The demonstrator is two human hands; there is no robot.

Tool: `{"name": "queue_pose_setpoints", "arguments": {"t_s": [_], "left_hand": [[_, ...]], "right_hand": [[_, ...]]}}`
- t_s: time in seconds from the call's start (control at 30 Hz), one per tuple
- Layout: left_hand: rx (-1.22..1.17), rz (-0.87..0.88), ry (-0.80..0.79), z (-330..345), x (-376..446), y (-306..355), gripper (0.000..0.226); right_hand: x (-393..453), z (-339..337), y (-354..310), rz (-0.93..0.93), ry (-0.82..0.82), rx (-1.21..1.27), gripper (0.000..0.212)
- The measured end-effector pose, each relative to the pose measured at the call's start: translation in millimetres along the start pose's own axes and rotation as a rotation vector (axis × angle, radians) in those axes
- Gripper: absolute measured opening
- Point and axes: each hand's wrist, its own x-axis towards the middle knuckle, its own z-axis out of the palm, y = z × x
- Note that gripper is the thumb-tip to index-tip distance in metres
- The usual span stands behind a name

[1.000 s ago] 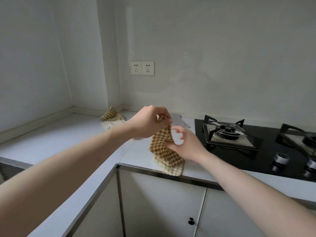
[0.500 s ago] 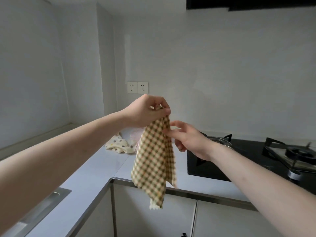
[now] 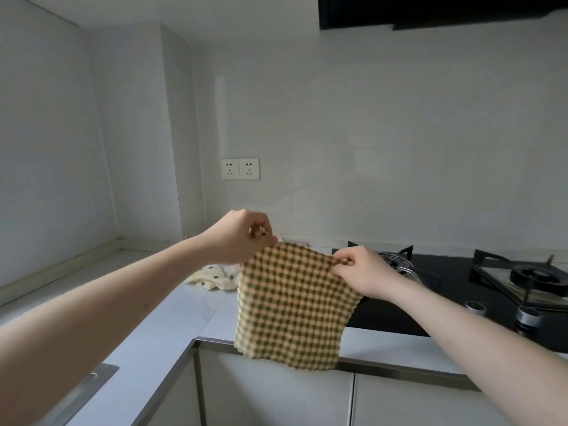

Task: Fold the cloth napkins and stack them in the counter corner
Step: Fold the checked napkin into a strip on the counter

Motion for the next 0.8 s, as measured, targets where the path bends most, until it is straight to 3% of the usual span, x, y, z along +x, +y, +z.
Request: {"name": "queue_pose_setpoints", "arguments": {"t_s": [0.33,0.57,0.8], "left_hand": [[0.053,-0.144,-0.064,44.6,25.1,-53.3,0.010],[0.044,-0.287,0.038,87.0,52.1,-81.4,0.015],[-0.089,-0.338,0.109,118.6,73.6,-92.4,0.009]], "right_hand": [[51.8,1.8,40.2,-0.005,0.032,-0.053,0.034],[89.4,23.2,62.3,0.121,0.115,-0.117,0.005],[116.8,38.3,75.7,0.167,0.220,-0.064,0.013]]}}
